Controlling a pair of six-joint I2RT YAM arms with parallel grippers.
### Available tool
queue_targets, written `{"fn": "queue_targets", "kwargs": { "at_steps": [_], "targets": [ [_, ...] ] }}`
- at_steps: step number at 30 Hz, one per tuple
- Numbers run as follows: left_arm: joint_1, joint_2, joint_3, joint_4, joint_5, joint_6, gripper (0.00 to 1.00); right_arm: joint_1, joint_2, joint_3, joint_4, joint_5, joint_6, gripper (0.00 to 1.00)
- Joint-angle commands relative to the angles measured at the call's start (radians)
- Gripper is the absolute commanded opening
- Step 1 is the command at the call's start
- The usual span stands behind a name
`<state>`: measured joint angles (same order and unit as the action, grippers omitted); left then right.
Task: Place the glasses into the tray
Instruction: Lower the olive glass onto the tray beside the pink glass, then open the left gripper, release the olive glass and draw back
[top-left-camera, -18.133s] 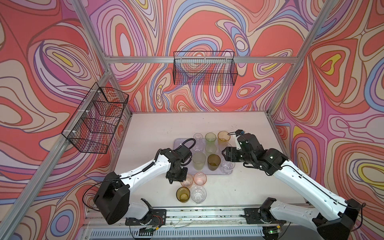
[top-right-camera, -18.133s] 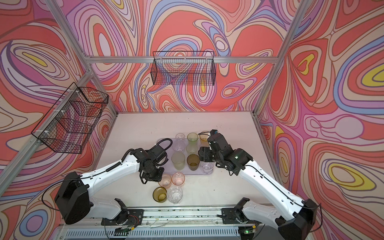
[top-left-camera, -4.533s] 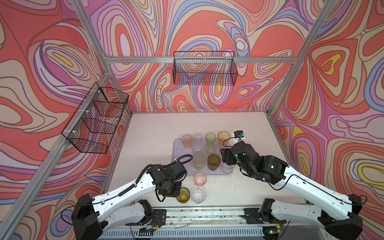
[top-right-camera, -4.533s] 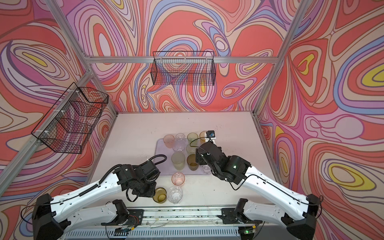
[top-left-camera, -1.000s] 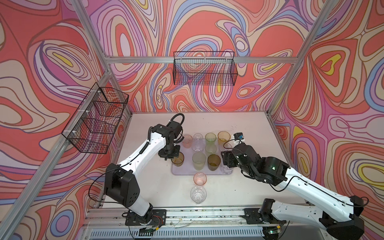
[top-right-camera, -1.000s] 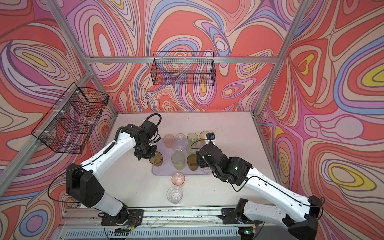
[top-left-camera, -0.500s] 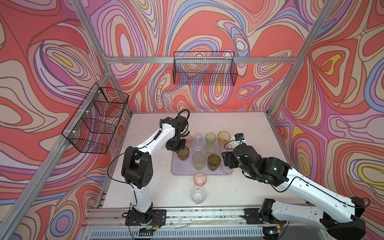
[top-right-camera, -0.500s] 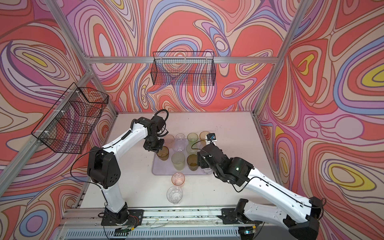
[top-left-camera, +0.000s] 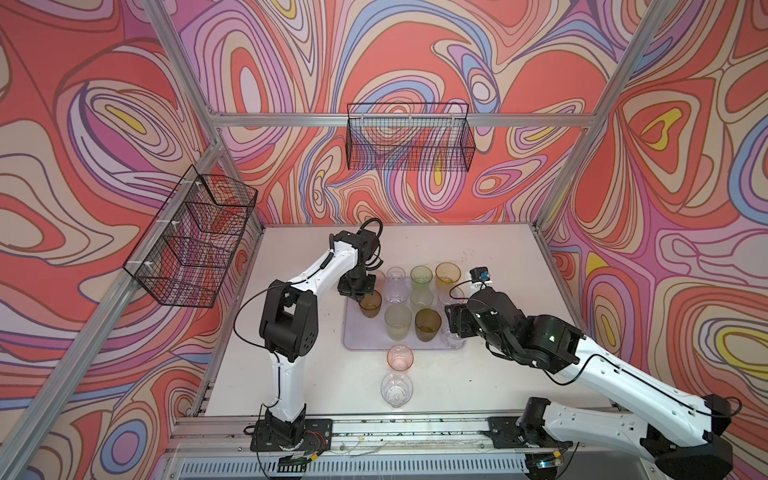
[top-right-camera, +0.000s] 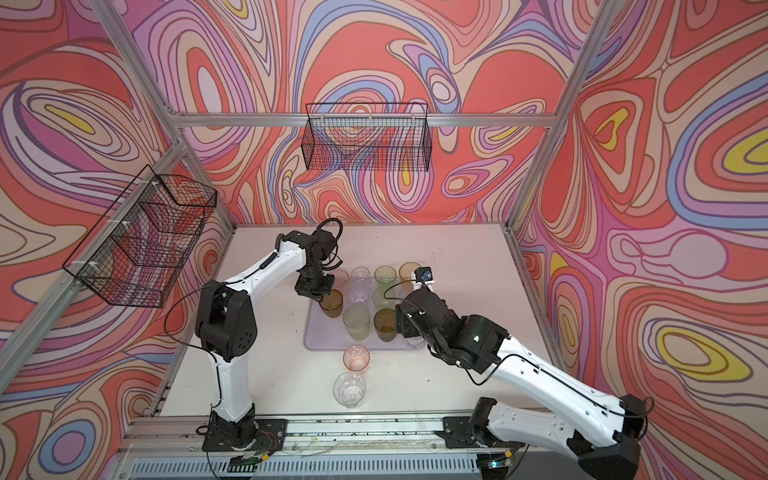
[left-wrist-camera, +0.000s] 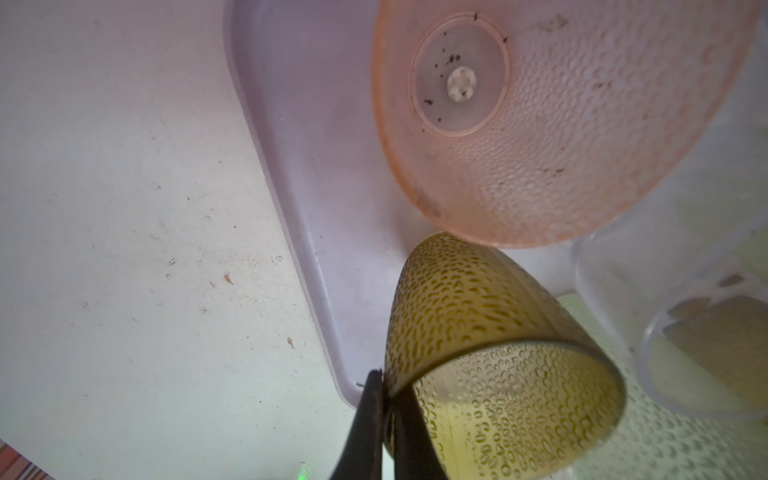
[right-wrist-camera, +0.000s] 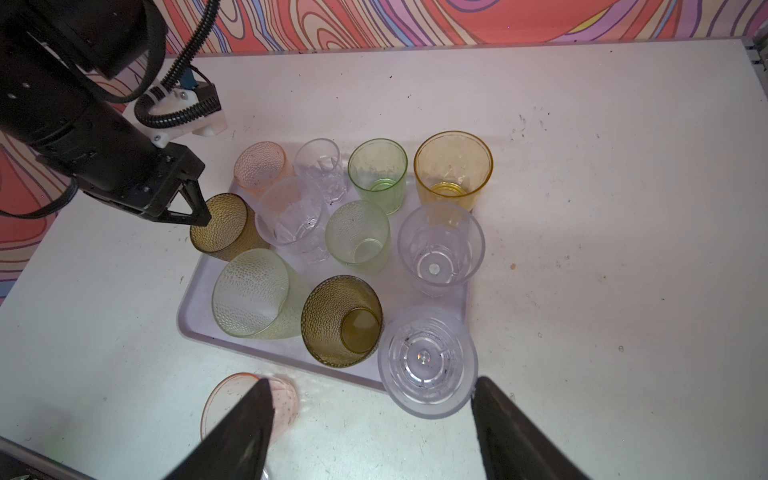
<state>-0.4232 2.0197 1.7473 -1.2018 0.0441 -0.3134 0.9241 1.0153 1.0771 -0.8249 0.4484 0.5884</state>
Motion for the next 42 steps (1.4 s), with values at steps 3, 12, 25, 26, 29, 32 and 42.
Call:
{"fn": "queue_targets", "kwargs": {
  "at_steps": [3,12,25,26,29,32,42],
  "targets": [
    [0.007,0.039,0.040,-0.018,0.012,0.015,0.00,0.004,-0.016,0.003,-0.014,0.013,-0.007,0.78],
    [0.008,0.060,0.049,-0.018,0.007,0.014,0.03,0.003,-0.024,-0.002,-0.016,0.016,-0.008,0.78],
    [0.008,0.056,0.044,-0.014,0.019,0.005,0.19,0.004,-0.029,0.010,-0.023,0.018,-0.010,0.78],
    [0.008,0.054,0.047,-0.014,0.018,0.005,0.20,0.003,-0.032,0.009,-0.025,0.018,-0.010,0.78],
    [0.006,0.048,0.057,-0.033,0.019,0.004,0.22,0.004,-0.034,0.012,-0.030,0.020,-0.009,0.78],
    [0.007,0.019,0.063,-0.053,0.006,0.000,0.24,0.003,-0.037,0.015,-0.031,0.021,-0.009,0.78],
    [0.006,-0.165,-0.002,-0.100,-0.003,-0.003,0.33,0.004,-0.035,0.012,-0.020,0.013,-0.006,0.77]
  ]
}}
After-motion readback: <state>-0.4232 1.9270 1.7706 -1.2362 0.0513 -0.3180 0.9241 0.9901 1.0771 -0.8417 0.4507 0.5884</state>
